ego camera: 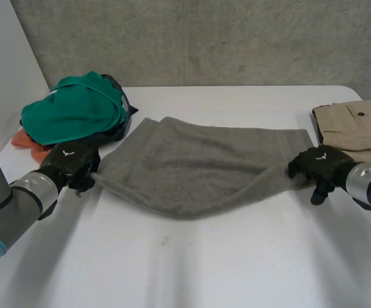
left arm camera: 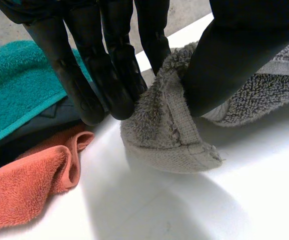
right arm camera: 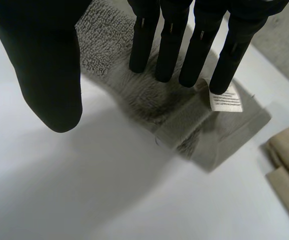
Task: Fold the laundry.
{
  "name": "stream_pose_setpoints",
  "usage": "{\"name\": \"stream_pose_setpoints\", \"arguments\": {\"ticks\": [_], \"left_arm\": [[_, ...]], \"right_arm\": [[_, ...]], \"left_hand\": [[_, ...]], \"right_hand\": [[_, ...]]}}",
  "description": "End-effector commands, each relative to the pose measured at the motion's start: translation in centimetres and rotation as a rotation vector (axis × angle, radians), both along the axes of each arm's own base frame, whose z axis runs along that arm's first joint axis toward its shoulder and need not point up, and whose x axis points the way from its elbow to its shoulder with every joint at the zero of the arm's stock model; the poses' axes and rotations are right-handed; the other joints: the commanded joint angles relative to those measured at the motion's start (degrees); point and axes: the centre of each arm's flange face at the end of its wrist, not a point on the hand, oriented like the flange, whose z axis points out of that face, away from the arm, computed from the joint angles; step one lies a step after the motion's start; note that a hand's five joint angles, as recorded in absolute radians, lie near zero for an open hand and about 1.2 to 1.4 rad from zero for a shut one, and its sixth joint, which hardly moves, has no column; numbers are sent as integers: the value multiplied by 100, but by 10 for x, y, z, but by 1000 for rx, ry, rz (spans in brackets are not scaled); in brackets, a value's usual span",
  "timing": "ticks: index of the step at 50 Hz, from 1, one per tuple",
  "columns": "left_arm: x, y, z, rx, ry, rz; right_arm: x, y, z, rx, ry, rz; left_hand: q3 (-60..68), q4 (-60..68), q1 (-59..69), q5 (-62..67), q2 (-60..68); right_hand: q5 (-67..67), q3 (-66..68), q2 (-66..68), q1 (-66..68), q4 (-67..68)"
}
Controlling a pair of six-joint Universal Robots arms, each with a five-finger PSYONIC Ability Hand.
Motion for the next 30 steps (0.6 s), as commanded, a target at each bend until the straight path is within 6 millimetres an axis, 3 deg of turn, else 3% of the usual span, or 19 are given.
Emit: {"name": "stream_pose_setpoints", "arguments": {"ticks": [1, 18, 21, 22, 24, 28, 30], "left_arm": [[-3, 0, 0, -4, 0, -10], [-7, -8, -2, -9, 0, -17], [-7, -9, -3, -7, 0, -17], [-7, -9, -4, -3, -1, -15], [-6, -9, -3, -1, -2, -12], [-4, -5, 2, 10, -5, -2], [-2, 1, 12, 25, -9, 7]], "right_arm": [[14, -17, 0, -83, -10, 31], [30, -43, -30, -125, 54, 68], [31, -45, -36, -125, 65, 71], [31, -47, -36, -134, 66, 72], [31, -51, -33, -160, 61, 63], [27, -55, -14, -202, 34, 5], [22, -48, 9, -202, 2, -28]], "left_hand": [[1190, 1129, 1332, 1376, 1159], [1190, 1129, 1332, 1376, 1159], [1190, 1129, 1332, 1376, 1159], [1190, 1129, 1332, 1376, 1159], [1190, 1129, 1332, 1376, 1159], [1190, 1129, 1332, 1376, 1159], [1190, 1129, 1332, 1376, 1159]], "right_hand": [[369, 222, 225, 173, 225], [755, 609, 611, 559, 611], [1442, 1295, 1298, 1246, 1298], [2478, 2331, 2334, 2282, 2334], [4864, 4717, 4720, 4668, 4720], [4913, 4766, 4769, 4717, 4769], [4913, 4766, 4769, 4717, 4769]]}}
